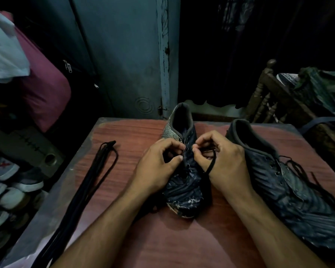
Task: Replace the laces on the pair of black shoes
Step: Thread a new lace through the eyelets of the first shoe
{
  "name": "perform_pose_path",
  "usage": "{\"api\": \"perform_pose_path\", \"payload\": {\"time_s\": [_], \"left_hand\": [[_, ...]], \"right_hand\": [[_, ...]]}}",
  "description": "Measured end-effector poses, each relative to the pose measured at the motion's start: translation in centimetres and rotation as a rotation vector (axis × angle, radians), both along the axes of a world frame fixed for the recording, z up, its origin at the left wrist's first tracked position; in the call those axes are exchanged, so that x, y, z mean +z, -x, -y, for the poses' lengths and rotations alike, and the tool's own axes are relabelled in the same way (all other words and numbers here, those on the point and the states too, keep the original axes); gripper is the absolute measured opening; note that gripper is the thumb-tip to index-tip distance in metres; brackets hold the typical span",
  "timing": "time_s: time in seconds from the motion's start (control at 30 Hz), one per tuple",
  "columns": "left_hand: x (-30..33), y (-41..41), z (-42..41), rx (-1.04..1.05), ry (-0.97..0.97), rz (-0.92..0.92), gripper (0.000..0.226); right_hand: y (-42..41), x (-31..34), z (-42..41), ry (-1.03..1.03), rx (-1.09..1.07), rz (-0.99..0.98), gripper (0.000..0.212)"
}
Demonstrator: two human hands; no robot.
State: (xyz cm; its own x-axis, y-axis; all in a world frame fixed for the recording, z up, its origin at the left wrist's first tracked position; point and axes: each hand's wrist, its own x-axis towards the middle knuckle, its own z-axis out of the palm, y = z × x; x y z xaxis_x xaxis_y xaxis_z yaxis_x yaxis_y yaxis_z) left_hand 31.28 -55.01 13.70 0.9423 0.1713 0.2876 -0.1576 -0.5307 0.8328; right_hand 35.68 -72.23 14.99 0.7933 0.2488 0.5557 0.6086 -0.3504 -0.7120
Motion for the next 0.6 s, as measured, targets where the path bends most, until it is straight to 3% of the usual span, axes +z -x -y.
{"api": "perform_pose_path", "payload": {"time_s": [0.27,0.6], "left_hand": [[0.05,0.17,0.34,0.007,-0.046,0.034,0.023],[-0.19,0.31,0.19,-0.039,-0.097,0.102,0.027]], "right_hand": [[0.19,0.45,0.16,0.116,0.008,0.089,0.024],[0.1,0.51,0.29,0.009,-0.011,-0.012,0.021]]}}
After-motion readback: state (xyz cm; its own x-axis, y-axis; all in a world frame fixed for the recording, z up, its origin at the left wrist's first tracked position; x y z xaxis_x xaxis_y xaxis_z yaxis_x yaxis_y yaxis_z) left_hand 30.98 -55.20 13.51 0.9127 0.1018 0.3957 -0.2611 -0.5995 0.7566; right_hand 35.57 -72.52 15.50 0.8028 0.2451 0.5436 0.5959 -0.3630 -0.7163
